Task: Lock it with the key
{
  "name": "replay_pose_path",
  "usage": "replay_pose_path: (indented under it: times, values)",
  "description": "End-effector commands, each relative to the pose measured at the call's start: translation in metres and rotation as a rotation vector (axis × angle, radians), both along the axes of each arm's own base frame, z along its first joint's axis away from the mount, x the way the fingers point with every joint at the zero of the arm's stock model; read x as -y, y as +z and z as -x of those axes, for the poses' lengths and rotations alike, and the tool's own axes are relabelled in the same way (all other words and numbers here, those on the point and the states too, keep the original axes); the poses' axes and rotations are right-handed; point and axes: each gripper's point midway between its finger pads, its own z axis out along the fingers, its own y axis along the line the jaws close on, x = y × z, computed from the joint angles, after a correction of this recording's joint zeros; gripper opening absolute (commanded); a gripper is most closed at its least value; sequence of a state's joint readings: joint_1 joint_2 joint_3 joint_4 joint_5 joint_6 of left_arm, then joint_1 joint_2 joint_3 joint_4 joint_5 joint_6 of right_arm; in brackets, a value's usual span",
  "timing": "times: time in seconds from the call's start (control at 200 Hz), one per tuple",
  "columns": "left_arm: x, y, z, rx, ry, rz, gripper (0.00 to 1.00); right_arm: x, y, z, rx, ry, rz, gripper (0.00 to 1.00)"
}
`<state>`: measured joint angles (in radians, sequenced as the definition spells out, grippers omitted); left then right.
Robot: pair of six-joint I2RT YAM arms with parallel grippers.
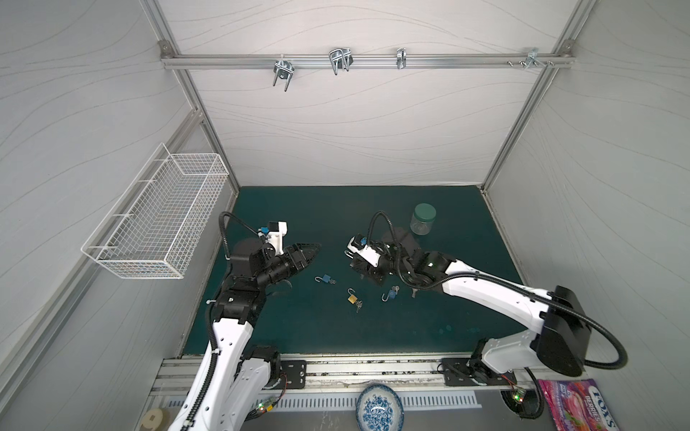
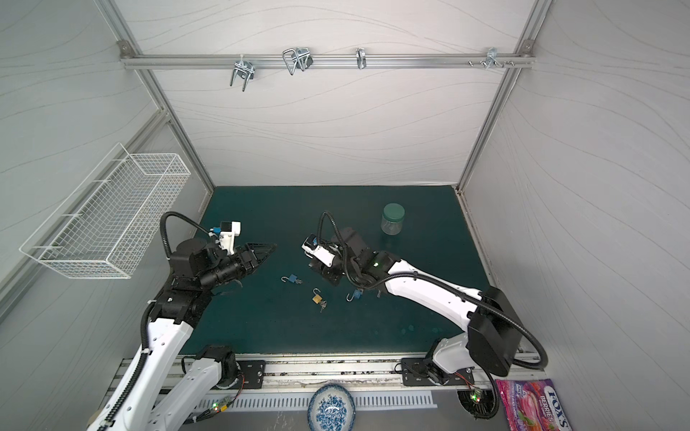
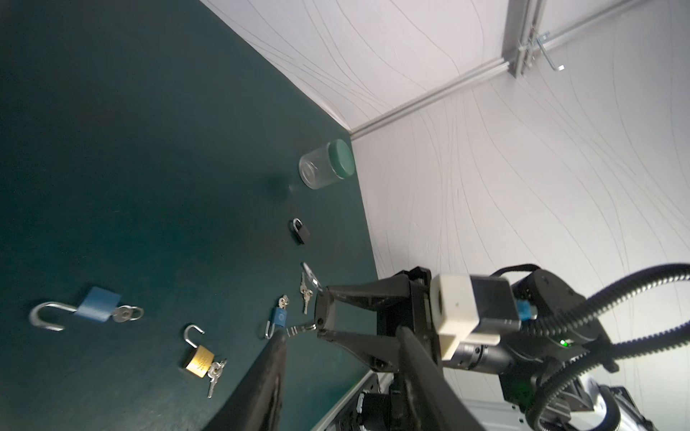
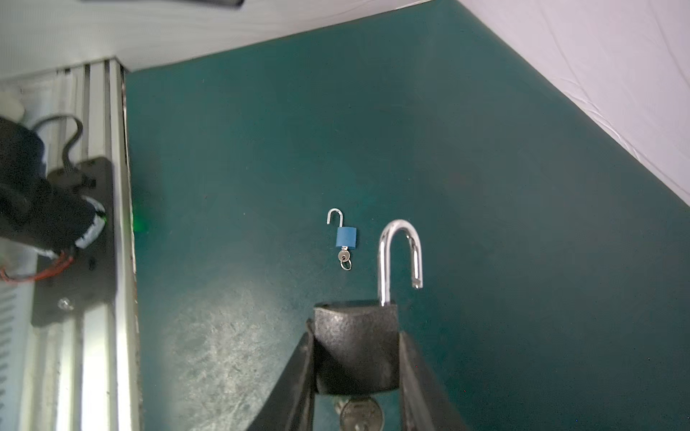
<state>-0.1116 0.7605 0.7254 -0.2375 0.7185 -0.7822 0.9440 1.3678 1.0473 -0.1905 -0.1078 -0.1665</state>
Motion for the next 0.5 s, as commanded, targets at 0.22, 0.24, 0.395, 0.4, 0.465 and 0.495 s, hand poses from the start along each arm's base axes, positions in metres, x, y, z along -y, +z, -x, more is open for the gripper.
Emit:
replay_pose_path:
  times: [0.22,0.24,0.395,0.4,0.465,0.495]
  values:
    - [0.052,0.058,-0.001,0.197,-0.173,0.026,0.49,0.072,0.06,0.0,-0.168,-0.208,-0.289,0.0]
    - [0.054,0.06,-0.001,0.202,-0.18,0.028,0.48,0.075,0.062,0.0,-0.177,-0.21,-0.304,0.0]
    - [0.065,0.076,0.002,0.241,-0.237,0.048,0.49,0.084,0.082,0.016,-0.232,-0.117,-0.395,0.0]
    - [0.066,0.077,0.002,0.242,-0.239,0.05,0.49,0.084,0.082,0.016,-0.234,-0.114,-0.397,0.0]
    - [0.072,0.085,0.005,0.264,-0.271,0.064,0.49,0.083,0.09,0.027,-0.305,-0.043,-0.421,0.0]
    - [0.077,0.088,0.007,0.274,-0.292,0.071,0.49,0.082,0.094,0.032,-0.339,-0.007,-0.428,0.0]
